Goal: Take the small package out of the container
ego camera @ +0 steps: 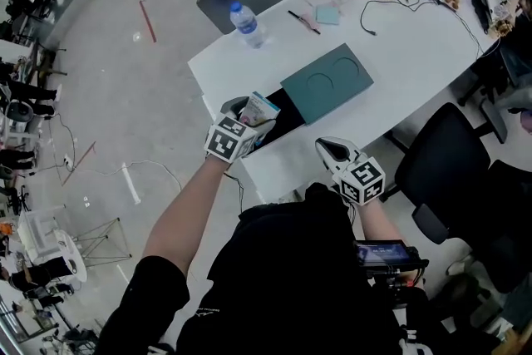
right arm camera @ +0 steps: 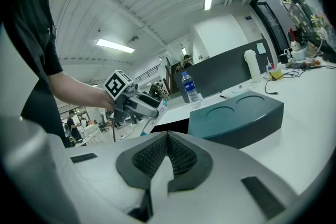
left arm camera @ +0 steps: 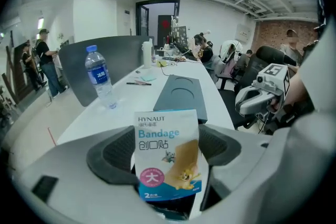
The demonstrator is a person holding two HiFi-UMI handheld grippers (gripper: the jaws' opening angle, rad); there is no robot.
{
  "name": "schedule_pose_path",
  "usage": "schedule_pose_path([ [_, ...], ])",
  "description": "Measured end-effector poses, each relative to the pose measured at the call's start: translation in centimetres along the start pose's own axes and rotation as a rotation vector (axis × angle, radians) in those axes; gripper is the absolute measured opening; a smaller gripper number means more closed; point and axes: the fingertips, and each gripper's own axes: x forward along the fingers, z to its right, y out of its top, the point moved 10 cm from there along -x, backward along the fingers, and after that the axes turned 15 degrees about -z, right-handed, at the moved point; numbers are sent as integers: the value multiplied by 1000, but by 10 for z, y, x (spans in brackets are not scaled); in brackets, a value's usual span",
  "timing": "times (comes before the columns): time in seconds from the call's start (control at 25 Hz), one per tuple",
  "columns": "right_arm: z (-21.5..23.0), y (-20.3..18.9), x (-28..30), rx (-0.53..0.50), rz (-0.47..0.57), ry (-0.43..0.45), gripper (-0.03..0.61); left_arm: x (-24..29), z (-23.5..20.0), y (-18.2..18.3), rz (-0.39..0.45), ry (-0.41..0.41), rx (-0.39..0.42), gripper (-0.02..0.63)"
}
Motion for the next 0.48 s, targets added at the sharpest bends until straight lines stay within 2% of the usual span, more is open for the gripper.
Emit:
schedule_pose_path([
  [0.48,-19,16,14,-74,-32,34,26,-47,-13,-52,156,70,-184,380],
])
